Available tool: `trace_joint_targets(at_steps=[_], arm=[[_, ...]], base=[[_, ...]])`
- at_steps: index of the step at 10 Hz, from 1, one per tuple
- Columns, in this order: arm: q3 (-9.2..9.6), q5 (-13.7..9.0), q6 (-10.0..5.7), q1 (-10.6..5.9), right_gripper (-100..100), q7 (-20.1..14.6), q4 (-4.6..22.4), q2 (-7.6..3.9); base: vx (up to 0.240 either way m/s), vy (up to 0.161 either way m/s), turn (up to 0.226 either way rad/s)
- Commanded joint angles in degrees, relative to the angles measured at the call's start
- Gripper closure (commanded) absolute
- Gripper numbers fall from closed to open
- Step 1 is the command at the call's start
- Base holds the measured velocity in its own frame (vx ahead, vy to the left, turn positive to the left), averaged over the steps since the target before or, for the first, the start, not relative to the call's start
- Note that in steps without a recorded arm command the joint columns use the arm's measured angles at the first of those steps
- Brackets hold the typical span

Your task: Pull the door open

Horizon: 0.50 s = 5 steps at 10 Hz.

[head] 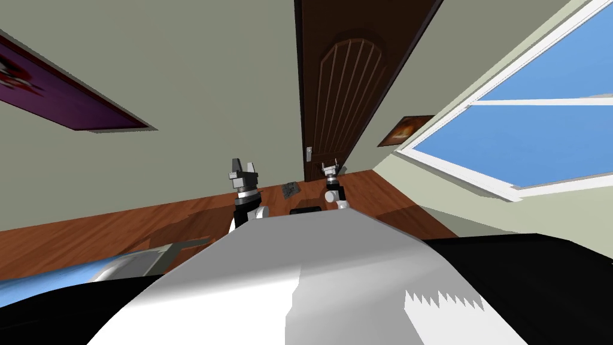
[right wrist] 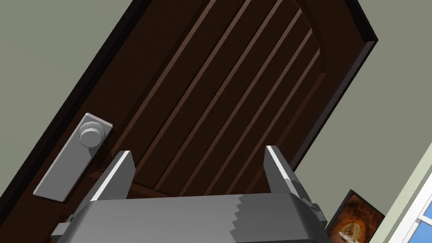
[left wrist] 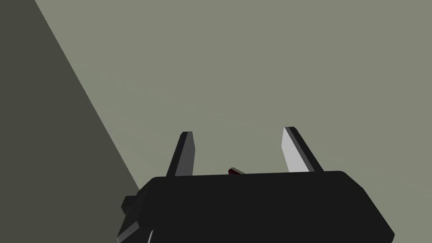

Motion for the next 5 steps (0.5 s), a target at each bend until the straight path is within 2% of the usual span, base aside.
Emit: trace_joint_targets(at_steps=[1, 5], arm=[[0.99, -2.13, -0.55, -0.95, -100, -1.07, 2.01, -0.25], [2.89, -7.57, -1.20, -3.07, -100, -3.57, 6.03, -1.12]], base=[[0.105, 0.018, 0.072], [0.105, 0.013, 0.070]])
